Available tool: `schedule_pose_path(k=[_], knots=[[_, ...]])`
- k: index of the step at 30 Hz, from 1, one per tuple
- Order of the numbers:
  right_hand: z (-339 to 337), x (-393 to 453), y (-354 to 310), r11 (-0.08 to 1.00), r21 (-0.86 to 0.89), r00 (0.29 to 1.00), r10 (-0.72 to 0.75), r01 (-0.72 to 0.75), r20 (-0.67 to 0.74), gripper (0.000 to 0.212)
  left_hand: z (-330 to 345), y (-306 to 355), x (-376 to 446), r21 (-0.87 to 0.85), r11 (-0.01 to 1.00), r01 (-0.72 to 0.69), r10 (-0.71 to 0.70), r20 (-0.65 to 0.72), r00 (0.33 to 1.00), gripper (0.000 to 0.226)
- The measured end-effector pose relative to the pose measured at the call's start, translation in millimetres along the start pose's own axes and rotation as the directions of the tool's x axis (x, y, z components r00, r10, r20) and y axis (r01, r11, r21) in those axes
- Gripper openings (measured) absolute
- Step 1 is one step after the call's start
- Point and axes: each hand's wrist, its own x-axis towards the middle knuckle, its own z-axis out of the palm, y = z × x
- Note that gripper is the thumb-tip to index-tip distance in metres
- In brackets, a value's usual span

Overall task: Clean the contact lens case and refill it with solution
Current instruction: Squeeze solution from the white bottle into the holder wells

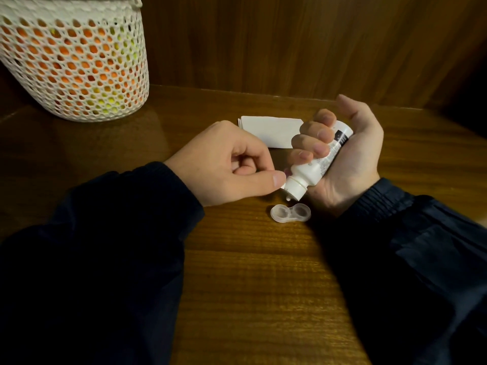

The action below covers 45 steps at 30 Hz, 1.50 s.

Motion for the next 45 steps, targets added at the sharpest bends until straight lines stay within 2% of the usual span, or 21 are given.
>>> schedule_pose_path(k=[17,45], knots=[[4.0,-1.2,1.7,0.993,-0.121,1.000,0.005,-0.003,0.017,0.049,2.4,-1.8,1.7,-0.016,0.999,0.038,-0.037,0.048,0.998,0.011],[7.1,-1.8,2.4,0.990,-0.142,1.000,-0.014,0.015,0.007,0.051,2.8,-2.7,1.5,-0.028,0.999,0.034,-0.032,0.054,0.998,0.014]])
